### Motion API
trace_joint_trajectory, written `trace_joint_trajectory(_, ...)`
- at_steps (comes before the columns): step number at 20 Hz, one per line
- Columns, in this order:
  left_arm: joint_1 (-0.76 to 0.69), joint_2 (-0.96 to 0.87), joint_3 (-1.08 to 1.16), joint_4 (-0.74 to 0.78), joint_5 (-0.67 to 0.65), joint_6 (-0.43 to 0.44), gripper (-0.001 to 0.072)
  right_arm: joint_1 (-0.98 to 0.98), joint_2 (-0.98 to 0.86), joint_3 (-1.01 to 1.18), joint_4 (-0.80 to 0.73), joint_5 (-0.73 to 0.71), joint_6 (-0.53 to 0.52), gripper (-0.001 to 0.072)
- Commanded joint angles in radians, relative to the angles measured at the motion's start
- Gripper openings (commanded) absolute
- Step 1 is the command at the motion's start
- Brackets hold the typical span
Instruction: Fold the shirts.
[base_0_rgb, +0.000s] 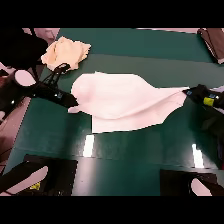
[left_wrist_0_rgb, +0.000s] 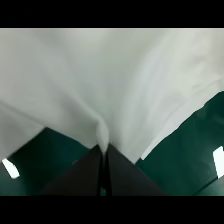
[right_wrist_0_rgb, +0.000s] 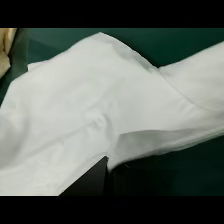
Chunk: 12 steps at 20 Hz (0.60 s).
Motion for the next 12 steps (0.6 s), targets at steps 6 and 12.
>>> trace_joint_trajectory(6, 0.0, 0.181, 0.564, -0.069, -0.08, -0.069, 0.0021, 0.002, 0.391, 0.387, -0.152, 0.031, 0.127, 0.0017)
trace_joint_trajectory(12, 0.0, 0.181, 0.969, -0.068, -0.317, -0.168, 0.0022, 0.001, 0.488, 0.725, -0.448, 0.147, 0.31, 0.0017)
